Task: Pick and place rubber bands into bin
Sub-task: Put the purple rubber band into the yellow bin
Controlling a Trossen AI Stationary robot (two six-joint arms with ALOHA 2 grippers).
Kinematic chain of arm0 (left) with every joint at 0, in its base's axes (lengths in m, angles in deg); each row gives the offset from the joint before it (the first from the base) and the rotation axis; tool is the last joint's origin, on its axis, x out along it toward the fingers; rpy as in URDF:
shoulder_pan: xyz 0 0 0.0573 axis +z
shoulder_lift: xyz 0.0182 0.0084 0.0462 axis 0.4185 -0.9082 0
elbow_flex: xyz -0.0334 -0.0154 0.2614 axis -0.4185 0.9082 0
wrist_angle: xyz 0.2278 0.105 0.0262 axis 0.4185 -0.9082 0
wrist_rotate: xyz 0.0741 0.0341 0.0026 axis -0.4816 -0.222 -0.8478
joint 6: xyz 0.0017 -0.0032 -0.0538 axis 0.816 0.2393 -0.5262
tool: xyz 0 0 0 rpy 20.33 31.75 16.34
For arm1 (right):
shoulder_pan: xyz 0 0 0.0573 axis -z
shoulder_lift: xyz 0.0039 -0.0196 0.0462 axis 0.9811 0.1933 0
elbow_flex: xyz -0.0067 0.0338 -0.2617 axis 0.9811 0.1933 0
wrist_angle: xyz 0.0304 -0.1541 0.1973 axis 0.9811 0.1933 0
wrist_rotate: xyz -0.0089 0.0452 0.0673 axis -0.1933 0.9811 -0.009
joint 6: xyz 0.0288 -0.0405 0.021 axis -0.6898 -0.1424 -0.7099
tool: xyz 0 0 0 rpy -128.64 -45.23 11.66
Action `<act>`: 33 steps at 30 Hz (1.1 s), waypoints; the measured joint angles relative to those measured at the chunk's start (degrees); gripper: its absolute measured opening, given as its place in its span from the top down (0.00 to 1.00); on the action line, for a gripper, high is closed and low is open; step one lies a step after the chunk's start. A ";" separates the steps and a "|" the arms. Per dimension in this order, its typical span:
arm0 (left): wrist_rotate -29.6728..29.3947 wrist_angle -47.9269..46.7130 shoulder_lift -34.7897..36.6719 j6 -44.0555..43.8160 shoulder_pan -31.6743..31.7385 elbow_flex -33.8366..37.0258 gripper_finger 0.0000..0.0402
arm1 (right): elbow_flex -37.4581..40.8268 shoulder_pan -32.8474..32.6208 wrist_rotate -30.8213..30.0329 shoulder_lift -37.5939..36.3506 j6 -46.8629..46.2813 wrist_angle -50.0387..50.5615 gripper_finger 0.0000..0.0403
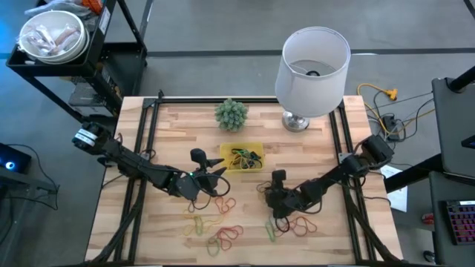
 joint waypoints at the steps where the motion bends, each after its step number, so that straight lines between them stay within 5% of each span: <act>1: 0.00 0.02 0.00 0.01 -0.01 0.05 0.62 | 0.00 0.01 0.00 -0.06 0.17 0.03 0.80; 9: 0.01 0.04 -0.02 0.03 -0.02 0.67 0.62 | 0.07 0.09 -0.02 -0.19 2.34 0.47 0.97; 21: 0.01 0.07 -0.02 0.09 -0.02 0.67 0.62 | 0.11 -3.48 -0.74 -7.53 2.79 1.09 0.98; 33: 0.01 0.07 -0.02 0.09 -0.02 0.66 0.62 | 0.11 -10.17 -17.00 -16.77 10.14 -0.49 0.98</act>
